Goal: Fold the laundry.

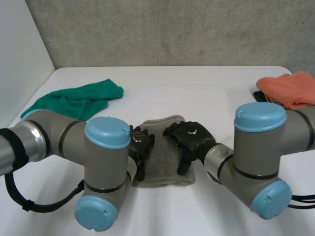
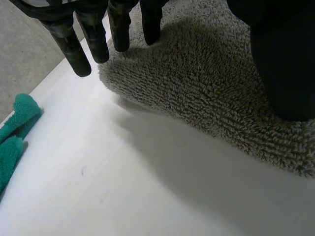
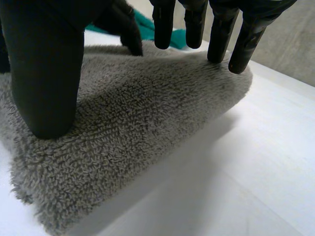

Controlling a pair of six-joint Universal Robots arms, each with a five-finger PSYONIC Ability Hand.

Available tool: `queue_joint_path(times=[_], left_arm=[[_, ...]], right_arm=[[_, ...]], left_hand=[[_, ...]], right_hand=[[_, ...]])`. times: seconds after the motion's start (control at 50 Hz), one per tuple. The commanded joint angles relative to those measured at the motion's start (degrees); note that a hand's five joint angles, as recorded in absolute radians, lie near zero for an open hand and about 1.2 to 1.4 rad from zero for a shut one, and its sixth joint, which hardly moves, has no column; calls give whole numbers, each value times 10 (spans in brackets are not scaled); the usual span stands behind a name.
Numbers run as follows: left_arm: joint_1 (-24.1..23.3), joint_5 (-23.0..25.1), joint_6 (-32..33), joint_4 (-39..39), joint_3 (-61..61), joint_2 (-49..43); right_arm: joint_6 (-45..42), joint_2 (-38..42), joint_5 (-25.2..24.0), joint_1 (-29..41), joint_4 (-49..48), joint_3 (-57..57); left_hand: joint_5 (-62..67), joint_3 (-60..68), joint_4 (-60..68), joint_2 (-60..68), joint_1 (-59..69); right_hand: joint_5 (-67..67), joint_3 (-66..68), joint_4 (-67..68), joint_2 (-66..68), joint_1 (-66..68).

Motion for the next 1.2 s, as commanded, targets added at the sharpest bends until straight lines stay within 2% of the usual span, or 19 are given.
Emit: queue_joint_path(times=[0.02,0.18,0.28,0.42,0.44,0.56,0.64,0.74,1.0,1.2], left_arm=[[1,5,-3,0,-5,17],[-1,10,-9,4,-5,63],[-2,36,-10,6,3,113],[8,116,-22,3,11,193],[15,147,-29,1,14,203],[62,252,-86,-8,15,220],[88,277,-132,-16,17,221],[105,278,-163,-16,17,220],[108,279,-167,-16,6,212],[106,278,-166,-16,6,213]], right_arm=[[-69,30,42,4,1,-12],[-100,-12,66,1,-2,3],[-88,-96,108,-1,-49,57],[-56,-146,118,19,-91,155],[-54,-145,119,37,-110,178],[-53,-124,144,79,-203,217],[-60,-90,167,85,-240,215],[-61,-61,170,86,-256,207],[-95,1,170,92,-291,172],[-105,5,173,98,-283,169]], left_hand=[[-25,-20,-17,-17,-12],[-25,-20,-17,-17,-12],[-25,-20,-17,-17,-12],[-25,-20,-17,-17,-12],[-25,-20,-17,-17,-12],[-25,-20,-17,-17,-12],[-25,-20,-17,-17,-12],[-23,-18,-15,-15,-10],[-23,-18,-15,-15,-10],[-25,-20,-17,-17,-11]], right_hand=[[-39,-20,-35,-27,-17],[-39,-20,-35,-27,-17],[-39,-20,-35,-27,-17],[-39,-20,-35,-27,-17],[-39,-20,-35,-27,-17],[-39,-20,-35,-27,-17],[-39,-20,-35,-27,-17],[-39,-20,-35,-27,-17],[-39,-20,-35,-27,-17],[-39,-20,-35,-27,-17]])
